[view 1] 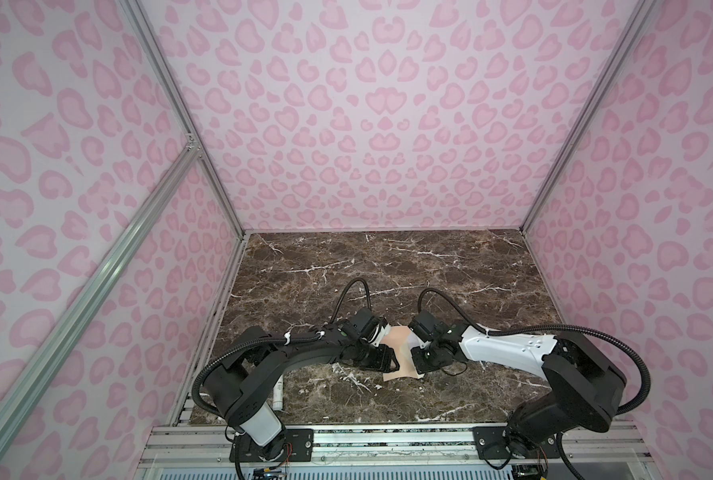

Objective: Place the letter into the envelope and seal it

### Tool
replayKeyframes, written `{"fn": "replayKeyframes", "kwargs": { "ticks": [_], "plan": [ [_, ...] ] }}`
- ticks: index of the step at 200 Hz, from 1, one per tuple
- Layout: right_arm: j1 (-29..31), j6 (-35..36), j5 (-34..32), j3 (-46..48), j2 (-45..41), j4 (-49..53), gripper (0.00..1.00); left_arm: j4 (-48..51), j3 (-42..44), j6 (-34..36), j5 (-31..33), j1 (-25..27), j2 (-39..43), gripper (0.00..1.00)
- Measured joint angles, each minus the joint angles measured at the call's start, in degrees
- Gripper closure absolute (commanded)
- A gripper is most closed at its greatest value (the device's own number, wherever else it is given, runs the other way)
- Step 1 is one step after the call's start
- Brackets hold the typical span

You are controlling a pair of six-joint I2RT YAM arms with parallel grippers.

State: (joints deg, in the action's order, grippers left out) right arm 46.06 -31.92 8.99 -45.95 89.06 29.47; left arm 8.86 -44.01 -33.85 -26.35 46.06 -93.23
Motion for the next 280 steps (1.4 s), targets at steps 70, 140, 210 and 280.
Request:
{"fn": "replayKeyframes", "kwargs": {
  "ticks": [70,140,210,280],
  "plan": [
    [0.07,0.04,-2.58,-0.79,0.11,3.17,0.9,8.09,-1.88,0.9,9.7,-0.09,2.27,0.37],
    [0.11,0.04,-2.78,-0.79,0.07,3.26,0.9,4.0,-1.07,-0.68,4.66,0.13,2.71,0.45],
    [0.17,0.17,-2.75,-0.76,-0.42,4.33,0.88,-2.54,-0.42,-2.6,-1.22,0.17,-0.94,0.5],
    [0.15,1.07,-2.49,-0.83,-2.08,4.7,0.81,-5.81,-0.61,-2.71,-3.89,0.02,-3.56,0.54]
  ]
}}
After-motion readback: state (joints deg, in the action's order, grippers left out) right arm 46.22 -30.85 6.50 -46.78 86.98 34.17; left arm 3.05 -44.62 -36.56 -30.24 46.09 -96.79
